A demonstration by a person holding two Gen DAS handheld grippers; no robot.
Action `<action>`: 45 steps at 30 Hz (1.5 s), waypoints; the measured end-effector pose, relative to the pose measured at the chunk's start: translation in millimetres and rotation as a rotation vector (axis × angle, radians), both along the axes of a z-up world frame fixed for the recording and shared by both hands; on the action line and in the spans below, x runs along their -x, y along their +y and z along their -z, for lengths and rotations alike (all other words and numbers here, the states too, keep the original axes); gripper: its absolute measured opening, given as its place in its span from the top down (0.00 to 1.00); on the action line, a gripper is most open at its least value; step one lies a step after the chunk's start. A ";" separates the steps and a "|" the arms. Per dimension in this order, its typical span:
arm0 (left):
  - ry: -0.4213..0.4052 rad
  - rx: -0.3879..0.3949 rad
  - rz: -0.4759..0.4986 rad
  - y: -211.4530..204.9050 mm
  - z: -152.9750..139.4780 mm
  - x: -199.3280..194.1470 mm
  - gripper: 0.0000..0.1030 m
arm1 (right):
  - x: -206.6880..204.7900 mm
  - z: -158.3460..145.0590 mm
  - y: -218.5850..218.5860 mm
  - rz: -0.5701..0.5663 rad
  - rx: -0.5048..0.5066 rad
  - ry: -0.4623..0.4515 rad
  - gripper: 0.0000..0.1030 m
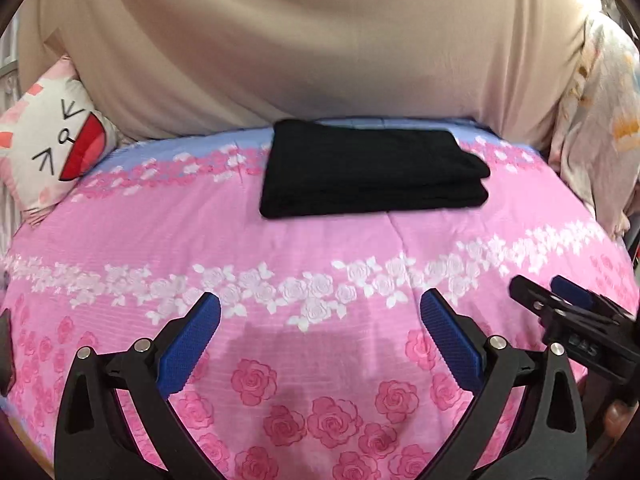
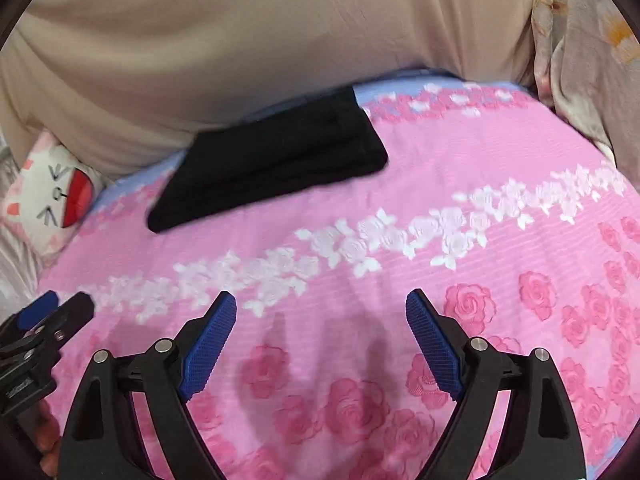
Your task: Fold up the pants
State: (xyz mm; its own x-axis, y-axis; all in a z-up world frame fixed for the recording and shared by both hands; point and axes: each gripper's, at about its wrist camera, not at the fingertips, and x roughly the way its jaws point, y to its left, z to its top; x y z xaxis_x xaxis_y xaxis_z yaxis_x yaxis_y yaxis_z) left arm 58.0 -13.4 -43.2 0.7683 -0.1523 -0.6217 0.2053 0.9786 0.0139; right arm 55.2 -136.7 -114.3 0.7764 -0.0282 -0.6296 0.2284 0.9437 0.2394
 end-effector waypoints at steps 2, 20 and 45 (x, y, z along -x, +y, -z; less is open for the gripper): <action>-0.027 -0.010 -0.035 0.7 -13.7 1.1 0.05 | 7.7 -17.5 1.7 0.006 0.008 -0.057 0.17; -0.140 0.011 -0.099 6.6 -55.6 0.2 0.05 | 17.6 -80.2 35.3 0.011 0.180 -0.256 0.10; -0.134 0.007 -0.080 7.8 -52.6 0.1 0.05 | 10.1 -70.4 44.2 -0.006 0.171 -0.211 0.10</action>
State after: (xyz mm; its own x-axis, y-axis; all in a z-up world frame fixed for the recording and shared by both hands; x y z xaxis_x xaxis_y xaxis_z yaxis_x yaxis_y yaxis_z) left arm 58.0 -5.6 9.4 0.8540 -0.0913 -0.5122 0.1231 0.9920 0.0285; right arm 45.1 -92.5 -43.9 0.8906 -0.1155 -0.4398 0.1849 0.9756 0.1181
